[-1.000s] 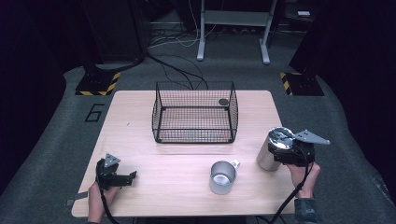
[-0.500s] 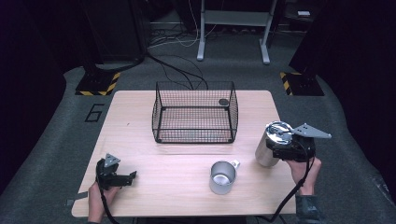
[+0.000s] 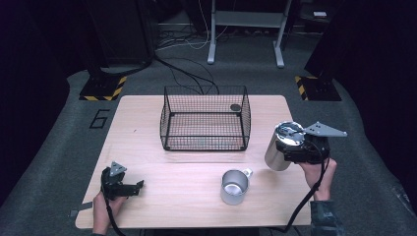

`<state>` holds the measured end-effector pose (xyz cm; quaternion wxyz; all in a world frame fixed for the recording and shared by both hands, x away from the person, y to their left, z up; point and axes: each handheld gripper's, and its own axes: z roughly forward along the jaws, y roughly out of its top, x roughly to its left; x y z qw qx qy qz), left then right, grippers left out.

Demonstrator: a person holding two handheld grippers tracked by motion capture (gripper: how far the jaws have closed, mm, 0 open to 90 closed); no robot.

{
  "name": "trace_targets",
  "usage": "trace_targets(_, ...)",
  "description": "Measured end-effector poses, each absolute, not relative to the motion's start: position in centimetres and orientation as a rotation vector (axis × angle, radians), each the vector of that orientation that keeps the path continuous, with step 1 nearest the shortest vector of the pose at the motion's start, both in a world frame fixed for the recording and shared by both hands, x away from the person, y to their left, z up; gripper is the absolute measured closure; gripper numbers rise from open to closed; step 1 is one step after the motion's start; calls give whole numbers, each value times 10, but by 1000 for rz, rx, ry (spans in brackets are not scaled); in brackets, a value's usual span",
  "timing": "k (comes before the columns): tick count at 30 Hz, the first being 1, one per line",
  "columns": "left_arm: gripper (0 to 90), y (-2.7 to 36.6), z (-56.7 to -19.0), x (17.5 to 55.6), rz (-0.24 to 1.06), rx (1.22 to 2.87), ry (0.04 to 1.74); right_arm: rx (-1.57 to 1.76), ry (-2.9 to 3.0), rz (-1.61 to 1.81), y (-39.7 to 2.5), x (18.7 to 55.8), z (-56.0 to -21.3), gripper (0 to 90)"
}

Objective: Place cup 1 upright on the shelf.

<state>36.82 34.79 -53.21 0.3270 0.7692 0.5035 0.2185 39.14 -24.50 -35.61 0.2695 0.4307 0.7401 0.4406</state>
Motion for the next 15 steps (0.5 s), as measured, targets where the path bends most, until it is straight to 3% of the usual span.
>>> trace_targets(15,1,348,-532,368,569,2017,1320,1111,2045,1219,-225,400,-339,35)
